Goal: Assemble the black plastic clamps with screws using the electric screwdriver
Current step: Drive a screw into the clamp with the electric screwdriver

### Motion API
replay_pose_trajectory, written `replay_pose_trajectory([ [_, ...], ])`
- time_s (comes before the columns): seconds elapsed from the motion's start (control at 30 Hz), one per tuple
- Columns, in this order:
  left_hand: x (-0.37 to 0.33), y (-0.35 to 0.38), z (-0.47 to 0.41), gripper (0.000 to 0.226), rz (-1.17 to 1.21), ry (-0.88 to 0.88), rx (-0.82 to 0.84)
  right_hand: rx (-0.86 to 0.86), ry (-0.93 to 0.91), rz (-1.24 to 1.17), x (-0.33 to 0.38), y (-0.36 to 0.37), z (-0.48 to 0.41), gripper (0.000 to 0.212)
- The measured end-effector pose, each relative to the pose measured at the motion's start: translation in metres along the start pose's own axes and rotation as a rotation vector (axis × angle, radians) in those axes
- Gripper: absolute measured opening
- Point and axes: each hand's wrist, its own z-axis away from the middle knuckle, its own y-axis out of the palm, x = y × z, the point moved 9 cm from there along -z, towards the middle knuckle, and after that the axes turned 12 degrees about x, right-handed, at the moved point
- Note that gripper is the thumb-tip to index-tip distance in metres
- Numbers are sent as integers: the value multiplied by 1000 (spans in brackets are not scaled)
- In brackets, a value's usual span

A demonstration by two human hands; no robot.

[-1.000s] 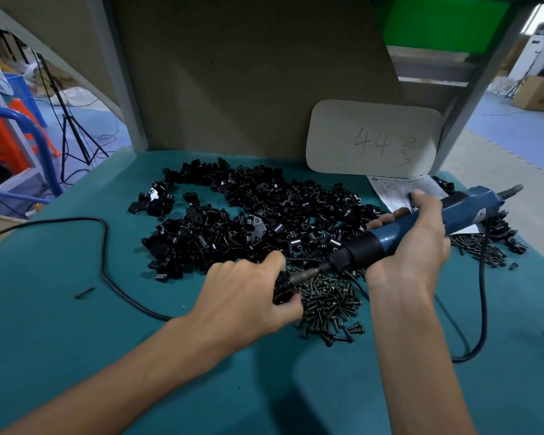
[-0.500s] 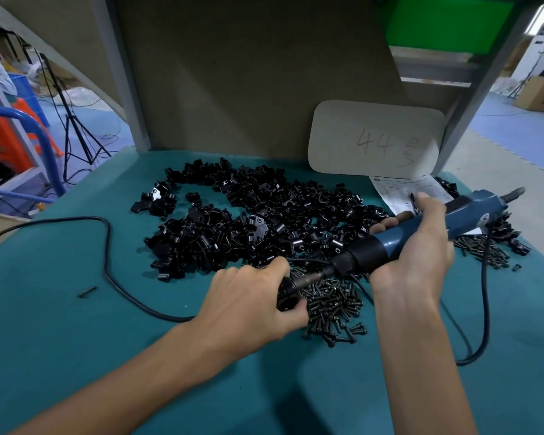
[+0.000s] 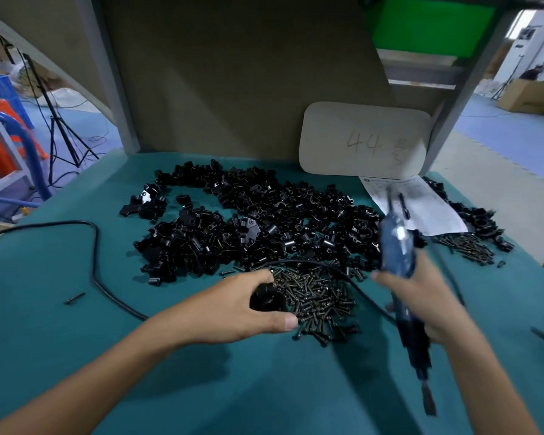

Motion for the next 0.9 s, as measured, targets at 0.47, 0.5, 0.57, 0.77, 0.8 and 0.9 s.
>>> replay_pose_trajectory([
  [0.47, -30, 0, -25, 29, -208, 100, -115, 59, -162, 392, -1, 48, 21, 78],
  [0.5, -38, 1, -29, 29, -231, 127, -130, 172, -244, 159, 12, 65, 33, 70],
  [0.57, -56, 7, -38, 30, -282, 193, -134, 359, -353, -142, 31, 93, 53, 54],
  [0.77, -82, 25, -64, 49, -279, 326, -98, 114, -354, -287, 6, 44, 72, 36],
  [0.8, -80, 22, -68, 51, -265, 341, -113, 45, -308, -235, -8, 26, 74, 37],
  [0.9, -65, 0, -79, 62, -266, 389, -224, -268, -147, -15, -62, -47, 92, 41],
])
